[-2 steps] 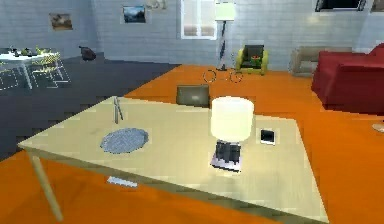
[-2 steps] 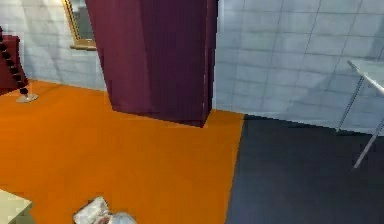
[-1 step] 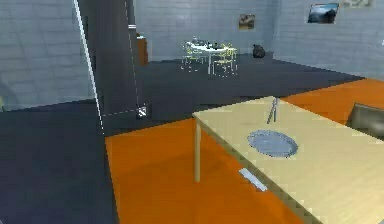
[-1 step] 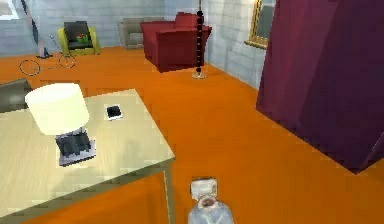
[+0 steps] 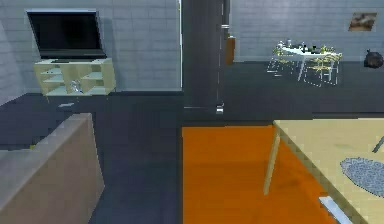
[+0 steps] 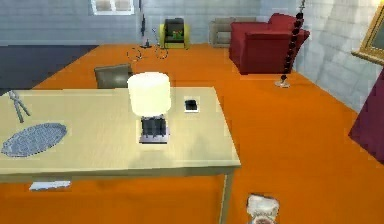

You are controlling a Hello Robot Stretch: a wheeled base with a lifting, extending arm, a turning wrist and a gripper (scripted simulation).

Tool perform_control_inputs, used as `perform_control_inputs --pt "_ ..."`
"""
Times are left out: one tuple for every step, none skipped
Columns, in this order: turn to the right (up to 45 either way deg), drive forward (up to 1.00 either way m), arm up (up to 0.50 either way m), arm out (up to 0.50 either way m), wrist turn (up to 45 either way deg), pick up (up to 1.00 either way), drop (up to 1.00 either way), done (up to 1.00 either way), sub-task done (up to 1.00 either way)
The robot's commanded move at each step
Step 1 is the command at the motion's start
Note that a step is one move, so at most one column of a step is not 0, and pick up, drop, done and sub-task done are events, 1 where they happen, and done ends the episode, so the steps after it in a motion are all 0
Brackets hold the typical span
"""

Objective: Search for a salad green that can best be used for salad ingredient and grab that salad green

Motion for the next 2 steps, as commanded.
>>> perform_control_inputs --pt "0.0 1.00 0.00 0.00 0.0 0.00 0.00 0.00 0.00" --pt "-3.0 0.00 0.00 0.00 0.0 0.00 0.00 0.00 0.00"
